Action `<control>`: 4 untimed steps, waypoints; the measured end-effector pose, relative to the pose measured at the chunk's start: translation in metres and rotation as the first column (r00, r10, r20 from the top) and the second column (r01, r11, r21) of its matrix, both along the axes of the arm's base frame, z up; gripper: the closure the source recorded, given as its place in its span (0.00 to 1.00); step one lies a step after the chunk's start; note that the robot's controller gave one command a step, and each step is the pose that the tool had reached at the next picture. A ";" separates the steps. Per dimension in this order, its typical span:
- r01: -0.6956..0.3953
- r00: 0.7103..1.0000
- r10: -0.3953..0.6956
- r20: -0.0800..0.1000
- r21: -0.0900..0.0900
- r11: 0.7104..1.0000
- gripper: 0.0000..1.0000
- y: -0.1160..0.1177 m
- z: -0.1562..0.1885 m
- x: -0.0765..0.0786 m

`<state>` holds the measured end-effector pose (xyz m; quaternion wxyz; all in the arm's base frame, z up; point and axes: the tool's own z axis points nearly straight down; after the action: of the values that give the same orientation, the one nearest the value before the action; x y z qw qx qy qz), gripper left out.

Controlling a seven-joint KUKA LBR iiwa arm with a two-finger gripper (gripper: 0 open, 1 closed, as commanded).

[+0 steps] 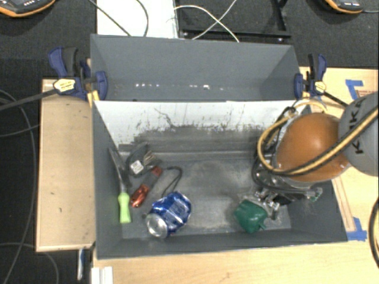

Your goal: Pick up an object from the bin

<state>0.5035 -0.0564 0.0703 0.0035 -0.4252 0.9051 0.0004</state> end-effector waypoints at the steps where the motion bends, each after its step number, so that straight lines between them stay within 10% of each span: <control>1: 0.000 1.000 0.000 0.000 0.000 1.000 1.00 0.000 0.000 0.000; 4: 0.003 1.000 -0.003 -0.006 0.002 1.000 1.00 0.001 0.041 -0.002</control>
Offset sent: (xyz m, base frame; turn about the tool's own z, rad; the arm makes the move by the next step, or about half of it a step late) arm 0.0002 0.0000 0.0077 0.0000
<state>0.5018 -0.0557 0.1113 0.0012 -0.4237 0.9058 0.0026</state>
